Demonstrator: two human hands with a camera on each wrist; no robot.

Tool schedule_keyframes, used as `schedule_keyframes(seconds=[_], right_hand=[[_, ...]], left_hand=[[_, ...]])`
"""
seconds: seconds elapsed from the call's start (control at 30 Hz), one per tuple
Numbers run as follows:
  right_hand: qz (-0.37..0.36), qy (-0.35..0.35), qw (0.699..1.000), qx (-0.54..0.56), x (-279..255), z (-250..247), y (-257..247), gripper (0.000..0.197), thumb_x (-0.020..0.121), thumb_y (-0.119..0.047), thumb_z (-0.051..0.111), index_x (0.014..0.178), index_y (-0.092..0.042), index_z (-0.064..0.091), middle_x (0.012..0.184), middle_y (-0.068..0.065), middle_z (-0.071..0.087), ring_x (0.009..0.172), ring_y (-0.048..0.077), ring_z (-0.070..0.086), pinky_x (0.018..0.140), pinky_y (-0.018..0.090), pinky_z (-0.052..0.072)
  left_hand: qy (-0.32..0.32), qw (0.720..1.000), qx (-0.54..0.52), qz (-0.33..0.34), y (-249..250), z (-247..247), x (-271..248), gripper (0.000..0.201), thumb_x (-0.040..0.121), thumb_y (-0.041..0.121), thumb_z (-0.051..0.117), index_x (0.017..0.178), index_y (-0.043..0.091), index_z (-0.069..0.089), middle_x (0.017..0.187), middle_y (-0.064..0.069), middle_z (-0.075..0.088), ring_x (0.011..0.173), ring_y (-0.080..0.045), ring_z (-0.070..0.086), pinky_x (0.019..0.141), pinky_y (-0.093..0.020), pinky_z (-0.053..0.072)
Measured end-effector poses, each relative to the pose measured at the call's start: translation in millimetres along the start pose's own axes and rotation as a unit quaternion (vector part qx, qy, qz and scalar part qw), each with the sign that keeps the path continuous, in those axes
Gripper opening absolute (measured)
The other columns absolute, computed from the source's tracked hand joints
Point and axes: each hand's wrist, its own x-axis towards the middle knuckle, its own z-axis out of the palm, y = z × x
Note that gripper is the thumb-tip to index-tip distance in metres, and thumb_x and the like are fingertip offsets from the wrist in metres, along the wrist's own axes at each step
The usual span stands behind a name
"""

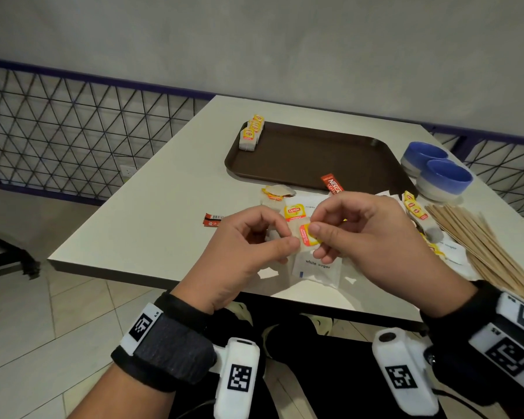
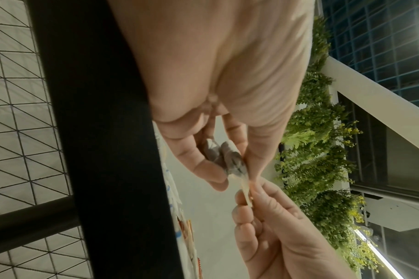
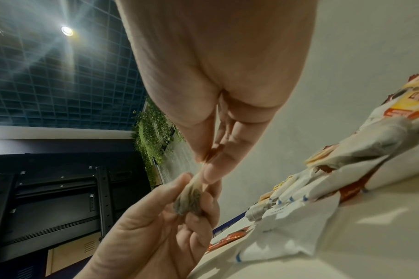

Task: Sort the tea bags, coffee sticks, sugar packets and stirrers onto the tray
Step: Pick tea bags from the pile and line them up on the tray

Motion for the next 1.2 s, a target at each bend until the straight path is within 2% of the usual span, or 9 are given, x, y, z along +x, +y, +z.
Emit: schedule_keyframes(seconds=[0.1,0.2,0.33,0.53,0.7,0.83,0.9,1.0,1.2], right_hand=[[-0.011,0.0,1.0,0.0,-1.0,-1.0,-0.2,0.008,0.09,-0.004,0.073,0.093,-0.012,0.075,0.077,0.008,0.073,0.067,0.027,0.075,0.066,0.043,0.064],[-0.022,-0.001,1.0,-0.002,-1.7,-0.8,-2.0,0.01,0.089,-0.004,0.073,0.093,-0.012,0.076,0.077,0.007,0.074,0.068,0.026,0.075,0.066,0.042,0.065],[-0.039,-0.003,0.999,-0.009,-2.1,0.4,-5.0,0.013,0.089,-0.005,0.073,0.092,-0.017,0.077,0.078,0.004,0.075,0.068,0.023,0.075,0.066,0.042,0.064],[-0.04,0.005,0.999,-0.007,-3.2,3.0,-5.6,0.012,0.089,-0.003,0.073,0.095,-0.012,0.077,0.078,0.006,0.076,0.066,0.023,0.075,0.065,0.041,0.065],[-0.05,0.02,0.998,-0.022,-4.2,5.2,-5.4,0.011,0.088,-0.007,0.076,0.094,-0.016,0.079,0.079,0.002,0.077,0.066,0.02,0.075,0.065,0.038,0.064],[-0.048,0.038,0.997,-0.041,-4.2,7.5,-5.5,0.012,0.088,-0.007,0.077,0.089,-0.019,0.079,0.076,0.0,0.077,0.065,0.019,0.075,0.066,0.04,0.064],[-0.042,0.046,0.997,-0.043,-3.3,7.1,-4.1,0.012,0.087,-0.006,0.078,0.09,-0.017,0.079,0.074,0.002,0.076,0.064,0.02,0.075,0.067,0.044,0.065],[-0.028,0.054,0.997,-0.045,-2.4,5.8,-1.7,0.014,0.084,-0.006,0.079,0.093,-0.016,0.08,0.074,0.003,0.074,0.064,0.021,0.075,0.068,0.048,0.064],[-0.048,0.053,0.993,-0.09,-2.0,5.7,1.8,0.015,0.085,-0.008,0.079,0.095,-0.02,0.08,0.073,-0.004,0.072,0.065,0.018,0.074,0.068,0.046,0.064]], left_hand=[[0.012,1.0,0.002,-0.013,-2.0,0.3,0.2,0.014,0.072,0.011,0.083,0.084,0.014,0.077,0.085,-0.008,0.069,0.076,-0.018,0.062,0.067,-0.032,0.054],[0.026,0.999,0.018,-0.013,-3.2,1.2,0.0,0.014,0.073,0.012,0.084,0.085,0.016,0.079,0.087,-0.009,0.071,0.078,-0.018,0.064,0.069,-0.034,0.054],[0.042,0.998,0.039,-0.006,-2.0,2.9,-0.8,0.012,0.076,0.005,0.084,0.085,0.012,0.078,0.084,-0.01,0.07,0.074,-0.018,0.065,0.068,-0.029,0.056],[0.046,0.997,0.056,-0.016,-1.4,2.5,-0.2,0.012,0.075,0.01,0.085,0.084,0.013,0.078,0.081,-0.005,0.072,0.072,-0.02,0.067,0.073,-0.039,0.058],[0.039,0.996,0.079,-0.013,0.8,3.1,-1.3,0.008,0.082,0.011,0.081,0.088,0.008,0.078,0.082,-0.014,0.073,0.07,-0.019,0.068,0.07,-0.03,0.058],[0.03,0.996,0.083,-0.018,1.5,2.9,-2.2,0.003,0.084,0.008,0.079,0.087,0.006,0.077,0.077,-0.009,0.072,0.068,-0.015,0.066,0.068,-0.023,0.053],[0.023,0.996,0.082,-0.02,1.2,2.9,-2.4,0.001,0.085,0.007,0.078,0.086,0.007,0.077,0.075,-0.006,0.071,0.068,-0.014,0.065,0.067,-0.023,0.052],[0.02,0.997,0.077,-0.02,1.1,2.6,-2.5,0.002,0.084,0.007,0.079,0.086,0.006,0.077,0.077,-0.009,0.072,0.069,-0.016,0.065,0.068,-0.024,0.053],[0.011,0.996,0.09,-0.018,4.3,3.7,-4.1,0.001,0.085,0.007,0.078,0.085,0.007,0.077,0.083,-0.015,0.074,0.071,-0.015,0.065,0.071,-0.024,0.054]])
